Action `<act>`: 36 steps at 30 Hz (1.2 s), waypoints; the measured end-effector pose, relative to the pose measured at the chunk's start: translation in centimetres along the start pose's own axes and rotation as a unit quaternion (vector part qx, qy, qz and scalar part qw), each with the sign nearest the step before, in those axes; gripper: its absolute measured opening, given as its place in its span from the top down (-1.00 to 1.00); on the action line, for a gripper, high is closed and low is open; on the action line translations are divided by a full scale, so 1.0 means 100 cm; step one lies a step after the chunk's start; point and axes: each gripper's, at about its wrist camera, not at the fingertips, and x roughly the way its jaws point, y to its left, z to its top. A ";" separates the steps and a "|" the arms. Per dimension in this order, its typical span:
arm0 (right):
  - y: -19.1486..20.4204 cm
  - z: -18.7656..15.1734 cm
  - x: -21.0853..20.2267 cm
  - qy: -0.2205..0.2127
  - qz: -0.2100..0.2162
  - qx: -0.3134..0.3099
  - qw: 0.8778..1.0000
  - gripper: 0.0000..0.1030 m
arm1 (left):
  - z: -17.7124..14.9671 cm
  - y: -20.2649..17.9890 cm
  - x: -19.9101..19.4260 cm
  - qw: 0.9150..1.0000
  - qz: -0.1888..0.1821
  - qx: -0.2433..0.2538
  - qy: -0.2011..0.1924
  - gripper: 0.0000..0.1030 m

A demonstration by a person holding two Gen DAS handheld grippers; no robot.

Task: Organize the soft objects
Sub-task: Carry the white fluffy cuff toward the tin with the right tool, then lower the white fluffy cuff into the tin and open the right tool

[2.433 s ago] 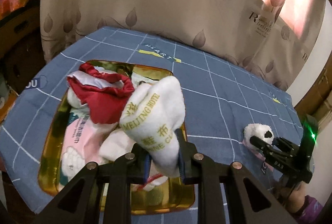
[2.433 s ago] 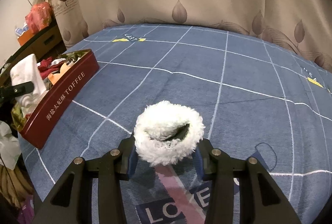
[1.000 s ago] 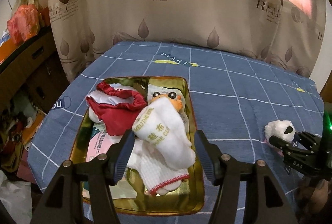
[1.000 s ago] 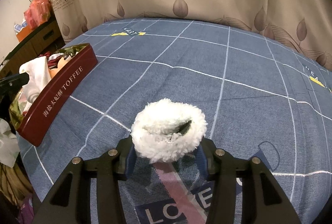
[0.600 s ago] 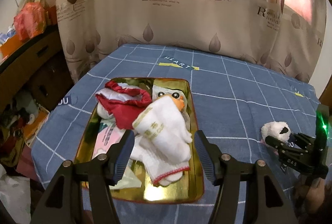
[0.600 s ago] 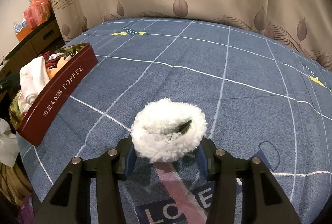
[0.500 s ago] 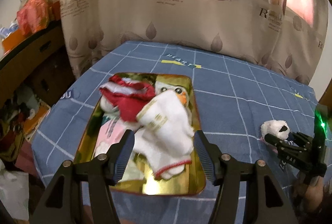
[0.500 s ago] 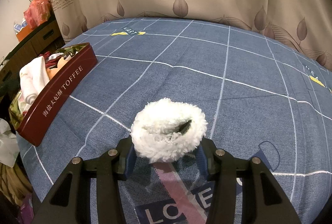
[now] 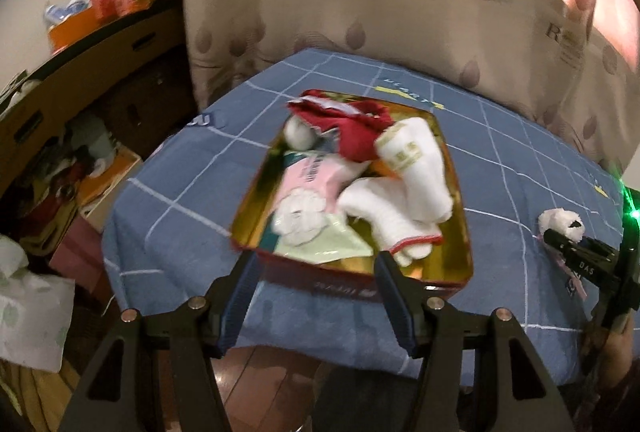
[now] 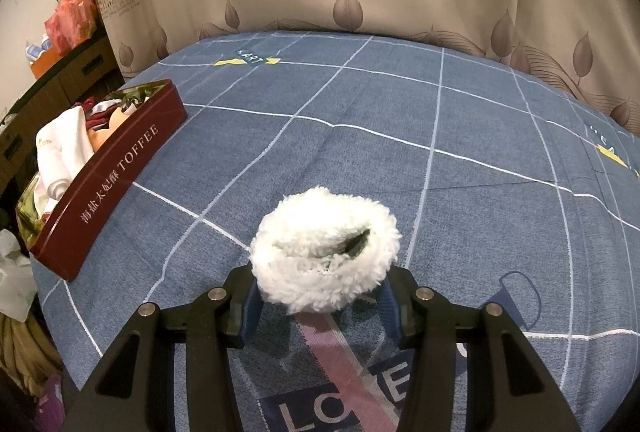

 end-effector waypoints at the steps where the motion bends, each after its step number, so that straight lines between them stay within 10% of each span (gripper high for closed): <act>1: 0.000 0.000 0.000 0.001 -0.001 -0.001 1.000 0.10 | -0.002 0.003 -0.002 1.000 0.002 -0.003 0.000 -0.19; 21: 0.018 -0.003 -0.016 0.018 0.016 0.001 1.000 0.13 | -0.015 0.027 -0.005 0.999 0.029 -0.018 0.019 -0.19; 36: 0.175 0.038 -0.048 0.026 0.230 -0.049 0.971 0.13 | -0.016 0.040 0.003 0.998 0.024 -0.054 0.035 -0.19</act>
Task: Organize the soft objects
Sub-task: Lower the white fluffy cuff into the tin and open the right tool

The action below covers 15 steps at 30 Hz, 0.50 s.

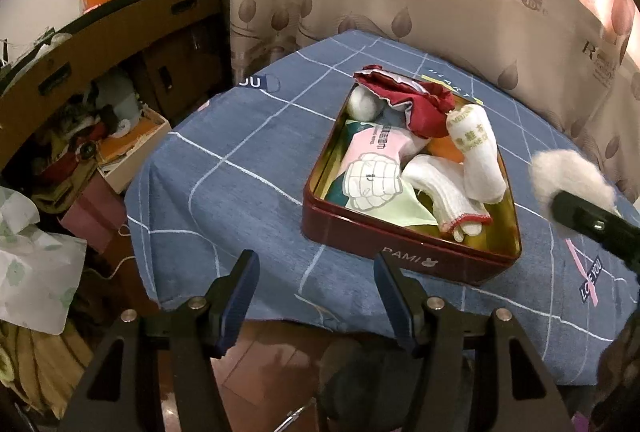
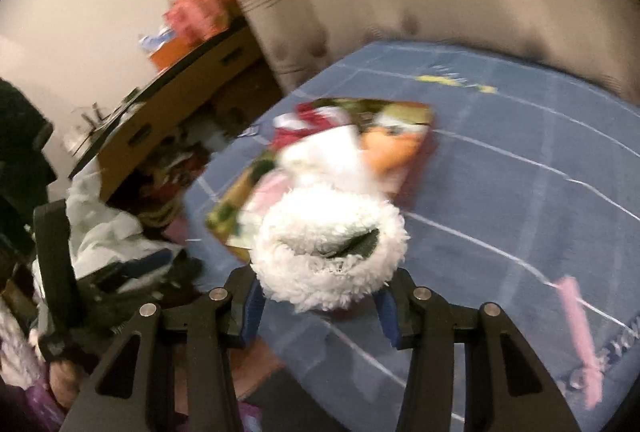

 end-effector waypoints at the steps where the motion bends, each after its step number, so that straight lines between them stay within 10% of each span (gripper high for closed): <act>1: 0.008 0.003 0.008 0.005 0.003 -0.007 1.000 0.13 | 0.000 0.000 0.001 1.000 -0.002 -0.001 0.003 -0.19; 15: 0.029 0.022 0.086 0.063 0.005 -0.032 0.997 0.13 | -0.001 -0.002 0.007 1.000 0.000 0.006 0.008 -0.19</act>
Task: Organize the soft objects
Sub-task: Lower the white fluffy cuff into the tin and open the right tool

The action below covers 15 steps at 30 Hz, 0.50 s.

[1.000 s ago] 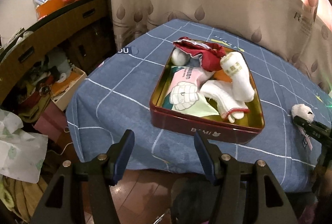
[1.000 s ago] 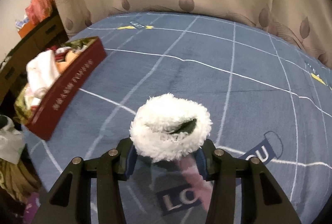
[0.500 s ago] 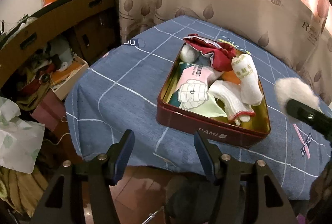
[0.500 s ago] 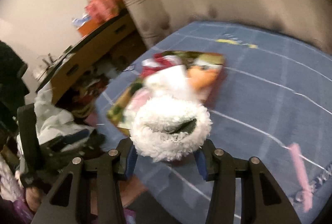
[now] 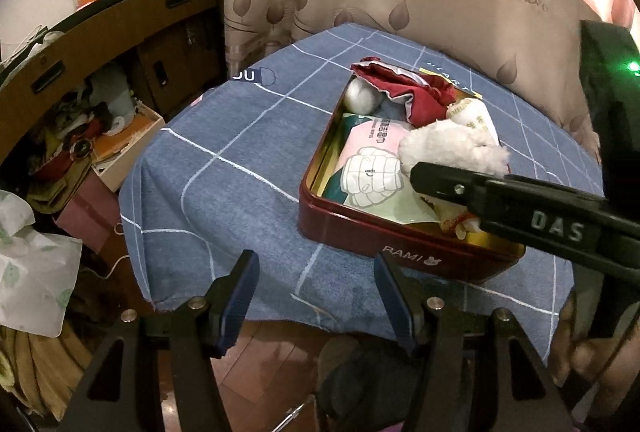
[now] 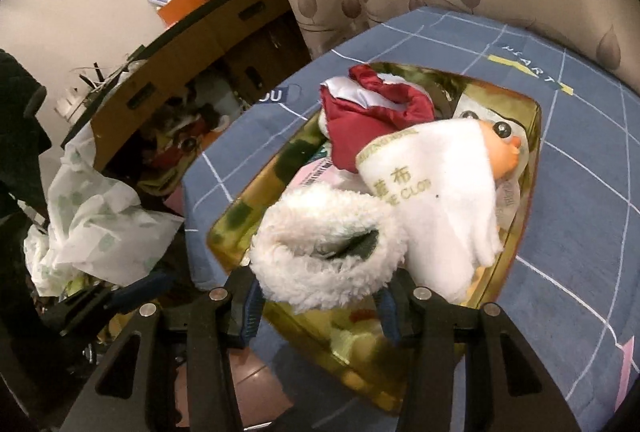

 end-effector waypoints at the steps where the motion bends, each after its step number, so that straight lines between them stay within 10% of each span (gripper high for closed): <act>1: 0.001 0.001 0.002 0.002 -0.007 -0.004 1.000 0.13 | 0.000 0.000 0.001 1.000 0.003 0.001 0.000 -0.19; 15: 0.008 -0.006 0.005 -0.005 -0.061 -0.045 0.997 -0.32 | 0.003 0.000 0.005 1.000 0.018 0.004 0.005 -0.19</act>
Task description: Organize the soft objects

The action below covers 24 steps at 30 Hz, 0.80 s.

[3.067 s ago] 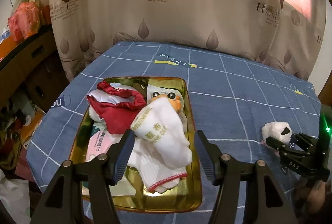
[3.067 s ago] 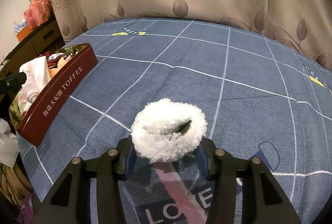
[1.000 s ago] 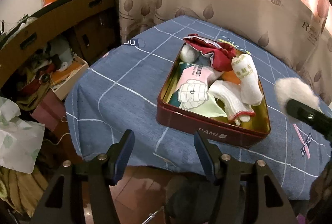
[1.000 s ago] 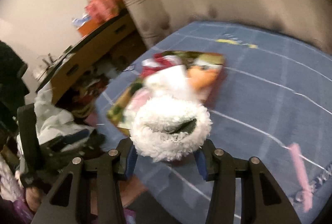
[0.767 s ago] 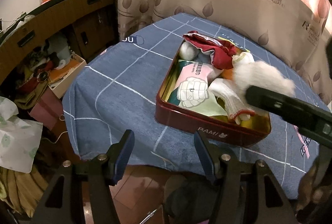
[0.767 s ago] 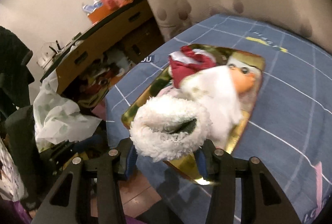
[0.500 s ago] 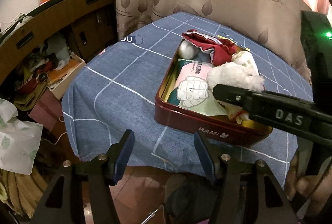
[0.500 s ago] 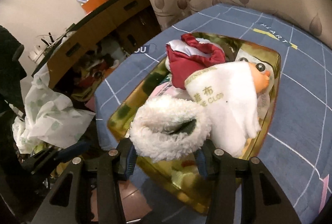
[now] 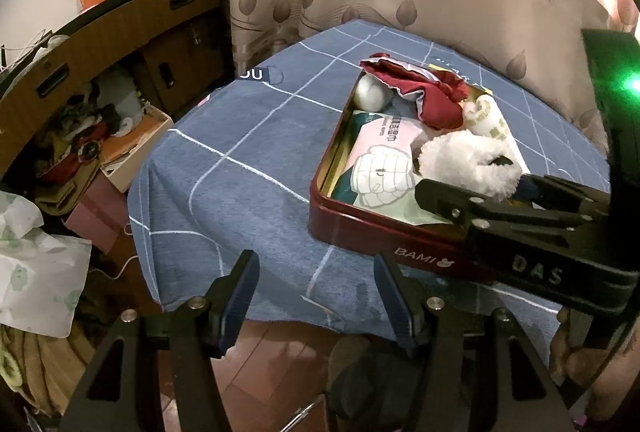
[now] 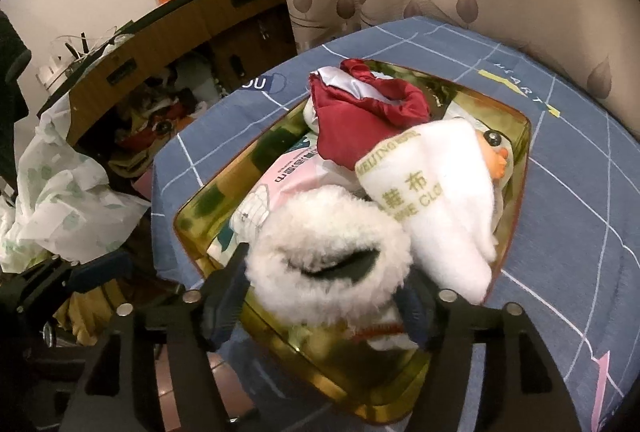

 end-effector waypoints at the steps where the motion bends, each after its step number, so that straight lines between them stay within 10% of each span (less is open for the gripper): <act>1: -0.001 -0.001 -0.005 -0.007 0.004 0.004 1.000 -0.37 | 0.000 0.000 0.000 1.000 0.000 0.000 0.000 -0.19; 11: 0.000 -0.014 -0.068 -0.101 0.013 0.025 0.995 -0.58 | 0.000 -0.003 -0.007 1.000 -0.001 0.008 -0.019 -0.19; 24: 0.014 -0.046 -0.125 -0.201 -0.129 0.017 0.971 -0.97 | 0.006 -0.024 -0.035 0.992 -0.022 0.069 -0.103 -0.19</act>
